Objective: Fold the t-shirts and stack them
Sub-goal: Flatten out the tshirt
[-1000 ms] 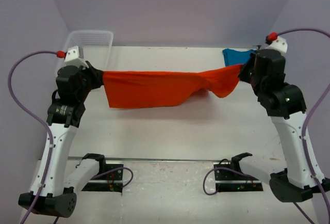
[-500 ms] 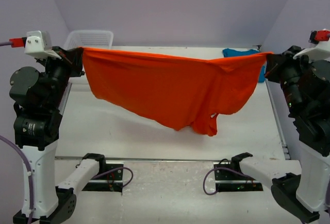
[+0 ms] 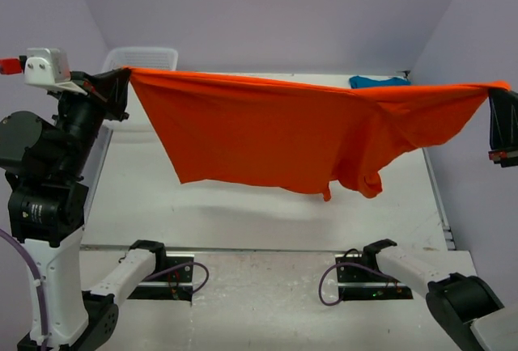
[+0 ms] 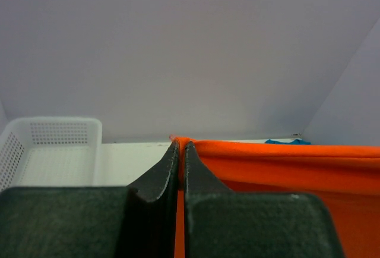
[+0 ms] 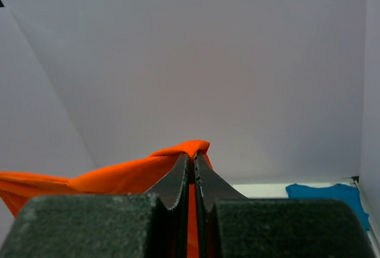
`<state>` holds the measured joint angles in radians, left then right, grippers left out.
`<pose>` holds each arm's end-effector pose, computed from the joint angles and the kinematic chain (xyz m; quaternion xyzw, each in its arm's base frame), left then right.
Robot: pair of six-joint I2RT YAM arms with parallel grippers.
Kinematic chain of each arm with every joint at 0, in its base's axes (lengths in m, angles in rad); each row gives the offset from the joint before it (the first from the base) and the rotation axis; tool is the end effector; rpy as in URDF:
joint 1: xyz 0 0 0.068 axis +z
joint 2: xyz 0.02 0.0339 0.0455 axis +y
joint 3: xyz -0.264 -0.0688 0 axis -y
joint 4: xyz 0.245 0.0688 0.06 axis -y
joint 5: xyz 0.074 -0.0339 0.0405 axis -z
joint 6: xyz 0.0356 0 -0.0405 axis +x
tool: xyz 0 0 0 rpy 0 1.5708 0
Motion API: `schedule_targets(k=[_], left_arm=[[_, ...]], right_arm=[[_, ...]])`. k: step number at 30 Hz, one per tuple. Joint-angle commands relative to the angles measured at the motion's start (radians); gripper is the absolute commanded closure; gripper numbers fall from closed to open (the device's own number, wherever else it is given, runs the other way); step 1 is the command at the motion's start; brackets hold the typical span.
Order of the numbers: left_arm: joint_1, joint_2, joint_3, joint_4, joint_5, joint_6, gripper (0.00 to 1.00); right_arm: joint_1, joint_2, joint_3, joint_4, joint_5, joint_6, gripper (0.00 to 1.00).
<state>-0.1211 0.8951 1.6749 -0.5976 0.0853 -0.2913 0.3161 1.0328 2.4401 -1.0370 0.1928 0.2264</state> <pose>0.0935 -0.0144 0.5543 -0.0217 0.6397 -0.1839 0.7460 -0.0293 -0.0168 0.6311 0.0541 0.5652 0.1677 0.8059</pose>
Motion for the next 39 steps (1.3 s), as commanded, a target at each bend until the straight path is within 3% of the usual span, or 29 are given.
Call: schedule_targets(k=[1, 5, 7, 10, 15, 18, 22, 29, 34, 39], left_arm=[[0.001, 0.072, 0.060, 0.032, -0.015, 0.026, 1.00], [0.001, 0.215, 0.074, -0.004, -0.009, 0.003, 1.00], [0.003, 0.304, 0.051, 0.056, 0.001, 0.023, 1.00], [0.012, 0.485, 0.071, 0.117, -0.033, 0.073, 1.00], [0.046, 0.753, 0.291, 0.257, 0.048, 0.104, 1.00], [0.063, 0.818, 0.475, 0.300, 0.071, 0.133, 1.00], [0.115, 0.880, 0.726, 0.278, 0.111, 0.109, 1.00], [0.120, 0.654, 0.410, 0.438, 0.145, 0.060, 1.00], [0.118, 0.654, 0.364, 0.352, 0.172, 0.053, 1.00], [0.118, 0.578, 0.151, 0.358, 0.163, 0.066, 1.00]], right_arm=[[-0.002, 0.096, -0.024, 0.053, -0.029, -0.030, 1.00], [-0.002, 0.196, -0.136, 0.118, -0.061, -0.035, 1.00], [-0.002, 0.268, -0.125, 0.146, -0.084, -0.050, 1.00], [-0.009, 0.449, -0.041, 0.190, -0.122, -0.114, 1.00], [-0.107, 0.768, 0.255, 0.273, -0.237, -0.105, 1.00], [-0.112, 0.724, 0.205, 0.404, -0.237, -0.128, 1.00], [-0.120, 0.638, 0.206, 0.436, -0.216, -0.174, 1.00], [-0.121, 0.541, 0.151, 0.466, -0.194, -0.219, 1.00], [-0.121, 0.536, 0.010, 0.448, -0.204, -0.219, 1.00], [-0.121, 0.449, -0.217, 0.436, -0.194, -0.217, 1.00]])
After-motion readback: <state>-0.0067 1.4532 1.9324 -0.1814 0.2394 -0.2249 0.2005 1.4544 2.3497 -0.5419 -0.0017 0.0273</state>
